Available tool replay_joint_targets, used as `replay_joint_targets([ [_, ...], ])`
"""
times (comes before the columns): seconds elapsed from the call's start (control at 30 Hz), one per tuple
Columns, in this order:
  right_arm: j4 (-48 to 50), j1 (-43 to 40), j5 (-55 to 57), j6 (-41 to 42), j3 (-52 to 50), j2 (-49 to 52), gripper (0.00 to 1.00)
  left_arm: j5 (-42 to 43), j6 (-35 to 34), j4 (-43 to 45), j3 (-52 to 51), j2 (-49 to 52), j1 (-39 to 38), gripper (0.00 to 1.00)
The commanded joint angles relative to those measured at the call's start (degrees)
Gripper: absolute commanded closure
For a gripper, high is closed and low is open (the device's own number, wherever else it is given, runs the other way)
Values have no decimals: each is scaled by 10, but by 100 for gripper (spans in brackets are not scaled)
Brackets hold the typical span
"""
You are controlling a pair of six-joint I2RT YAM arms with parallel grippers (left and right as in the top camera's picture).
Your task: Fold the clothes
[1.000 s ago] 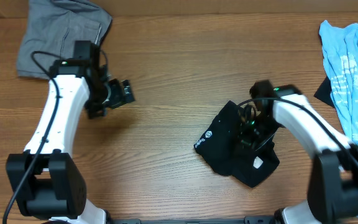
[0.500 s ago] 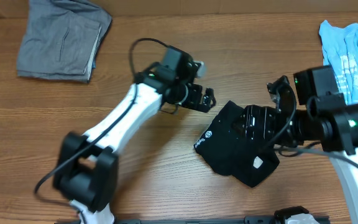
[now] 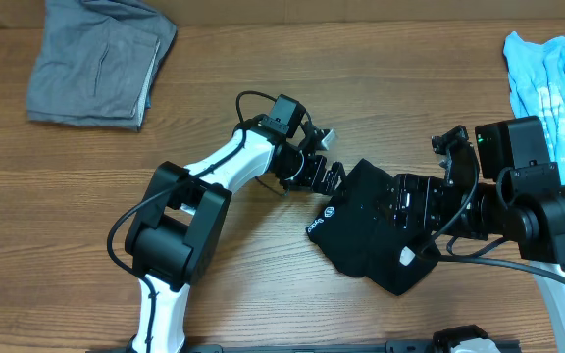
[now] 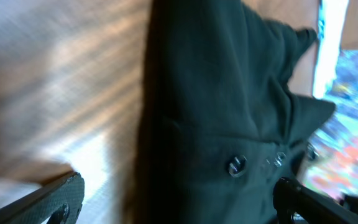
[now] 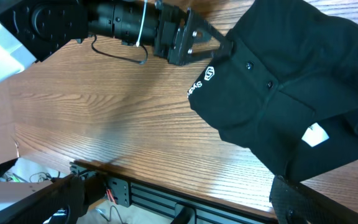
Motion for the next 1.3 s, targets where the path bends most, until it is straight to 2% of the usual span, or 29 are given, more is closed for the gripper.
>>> replay_joint_targets([
  [0.0,3,3,6,0,8,-5,0,39,20,-20,1,33,-18,0],
  [0.33,-1,3,12,-2,8,-5,0,38,13,-15,1,61,-48,0],
  [0.47,0,3,13,-2,8,-5,0,30,13,-16,1,61,-54,27],
  [0.63,-1,3,21,-2,8,-5,0,23,15,-18,1,61,-55,77],
  [0.73,-2,3,21,-2,8,-5,0,17,15,-17,1,61,-55,96],
  [0.87,-4,3,27,-2,8,-5,0,-51,-18,-23,7,61,-38,96],
  [1.03,-11,3,35,-2,8,-5,0,-132,-20,-74,53,61,6,96],
  [1.1,-11,3,35,-2,8,-5,0,-203,1,-120,104,61,39,96],
  [1.27,-13,3,35,5,8,-5,0,-287,67,-147,183,61,96,96],
])
